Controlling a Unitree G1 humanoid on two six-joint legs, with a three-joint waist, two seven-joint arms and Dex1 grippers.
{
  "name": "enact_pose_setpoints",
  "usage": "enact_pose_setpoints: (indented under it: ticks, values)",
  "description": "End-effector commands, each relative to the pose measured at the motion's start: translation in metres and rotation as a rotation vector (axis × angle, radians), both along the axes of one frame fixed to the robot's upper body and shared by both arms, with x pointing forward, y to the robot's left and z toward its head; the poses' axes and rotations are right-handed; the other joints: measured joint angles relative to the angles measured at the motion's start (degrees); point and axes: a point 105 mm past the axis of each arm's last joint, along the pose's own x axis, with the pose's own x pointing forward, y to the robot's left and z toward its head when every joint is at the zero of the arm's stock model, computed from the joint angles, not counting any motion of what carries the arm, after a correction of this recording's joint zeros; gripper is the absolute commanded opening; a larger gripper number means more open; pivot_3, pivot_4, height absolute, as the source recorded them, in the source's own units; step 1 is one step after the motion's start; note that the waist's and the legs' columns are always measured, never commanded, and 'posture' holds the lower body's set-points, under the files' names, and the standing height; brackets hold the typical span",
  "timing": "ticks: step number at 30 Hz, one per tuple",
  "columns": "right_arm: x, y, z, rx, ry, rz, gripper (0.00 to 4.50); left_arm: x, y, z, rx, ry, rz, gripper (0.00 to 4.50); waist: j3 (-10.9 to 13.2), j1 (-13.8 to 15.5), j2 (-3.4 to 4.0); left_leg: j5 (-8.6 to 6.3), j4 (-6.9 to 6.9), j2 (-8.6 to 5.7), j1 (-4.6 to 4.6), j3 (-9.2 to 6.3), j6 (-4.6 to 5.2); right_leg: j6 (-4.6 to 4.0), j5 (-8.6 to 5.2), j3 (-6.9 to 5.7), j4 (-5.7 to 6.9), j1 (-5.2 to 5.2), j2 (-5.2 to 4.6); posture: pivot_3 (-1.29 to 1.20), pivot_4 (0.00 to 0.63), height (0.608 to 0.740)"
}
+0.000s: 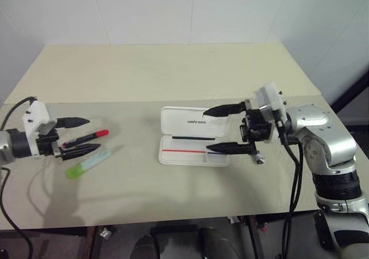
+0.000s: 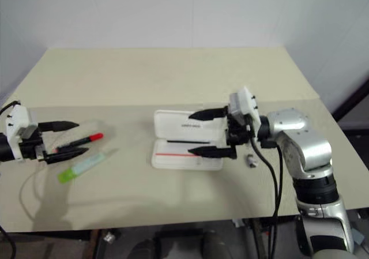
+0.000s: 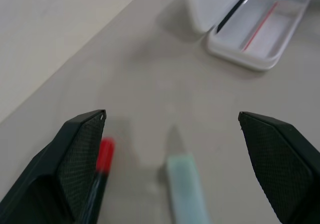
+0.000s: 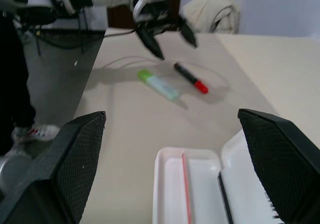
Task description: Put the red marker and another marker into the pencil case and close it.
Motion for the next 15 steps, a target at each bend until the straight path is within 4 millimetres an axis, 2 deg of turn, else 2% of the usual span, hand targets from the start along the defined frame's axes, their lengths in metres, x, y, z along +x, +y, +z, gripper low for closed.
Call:
enact_pose_setpoints:
  ticks: [1,7,10,15]
  values:
    - [0.001,-0.008,0.022,0.045,-0.068,-0.045,4.48,0.0,0.014,0.009,0.113,0.027,-0.018,4.5,0.0,0.2,-0.01,0.0,0.0,0.0,-0.01,0.01,0.0,-0.1,-0.05,0.0,0.0,-0.01,0.0,0.0,0.15,0.74]
    - [0.0,-0.005,0.017,0.049,-0.074,-0.049,4.48,0.018,0.031,0.005,0.248,0.119,0.021,4.5,0.0,0.5,-0.02,-0.03,-0.05,-0.01,-0.05,0.08,0.02,0.06,0.02,-0.01,0.02,-0.05,0.01,0.0,0.15,0.74]
    - [-0.002,-0.001,0.014,0.058,-0.071,-0.047,4.48,0.03,0.036,0.003,0.298,0.148,0.047,4.5,0.0,0.5,-0.03,-0.04,-0.04,-0.01,-0.08,0.09,0.04,0.43,0.21,0.0,0.02,-0.07,0.04,0.0,0.15,0.74]
    - [-0.002,-0.002,0.015,0.069,-0.076,-0.06,4.48,0.05,0.036,0.0,0.343,0.146,0.085,4.5,0.0,0.4,-0.03,-0.06,-0.04,-0.01,-0.1,0.11,0.07,0.53,0.21,0.02,0.04,-0.11,0.04,0.0,0.15,0.74]
